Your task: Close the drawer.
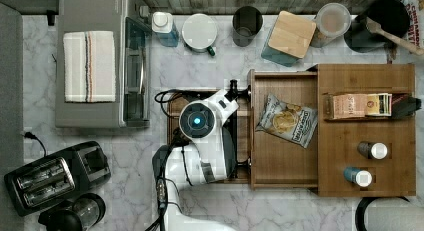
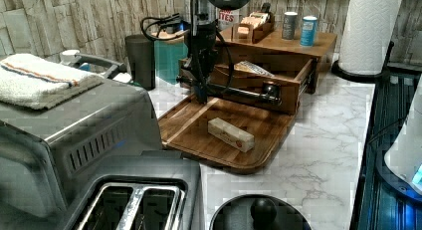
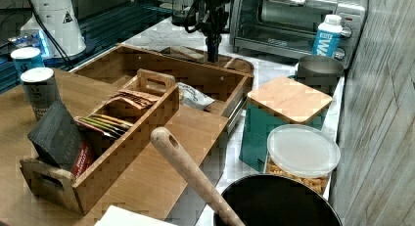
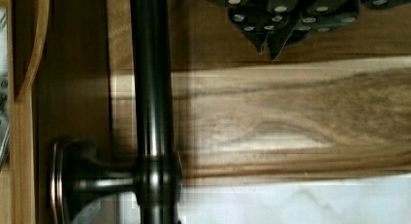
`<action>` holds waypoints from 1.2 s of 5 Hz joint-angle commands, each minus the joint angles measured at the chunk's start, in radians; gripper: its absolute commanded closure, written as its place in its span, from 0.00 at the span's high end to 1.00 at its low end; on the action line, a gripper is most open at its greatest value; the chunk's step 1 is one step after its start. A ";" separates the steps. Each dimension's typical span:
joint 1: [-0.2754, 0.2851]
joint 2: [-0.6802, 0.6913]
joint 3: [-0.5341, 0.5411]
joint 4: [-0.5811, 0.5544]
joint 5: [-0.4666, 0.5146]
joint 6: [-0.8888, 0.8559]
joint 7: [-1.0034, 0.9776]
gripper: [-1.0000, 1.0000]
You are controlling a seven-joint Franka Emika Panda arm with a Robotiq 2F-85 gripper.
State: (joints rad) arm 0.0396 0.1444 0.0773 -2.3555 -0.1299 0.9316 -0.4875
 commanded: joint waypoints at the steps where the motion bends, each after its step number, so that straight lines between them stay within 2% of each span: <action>1: -0.060 0.038 0.002 0.009 0.093 -0.056 -0.152 0.00; 2: -0.051 0.033 -0.013 0.015 0.085 -0.055 -0.143 0.00; 3: -0.047 0.015 -0.026 0.006 0.024 -0.023 -0.122 0.00; 4: -0.065 -0.021 -0.040 -0.035 -0.030 0.065 -0.156 0.00; 5: -0.103 -0.041 -0.061 -0.033 -0.055 0.058 -0.248 0.00; 6: -0.179 -0.017 -0.067 0.029 0.070 -0.041 -0.462 0.00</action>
State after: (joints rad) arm -0.0066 0.1448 0.0704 -2.3887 -0.0782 0.9346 -0.8496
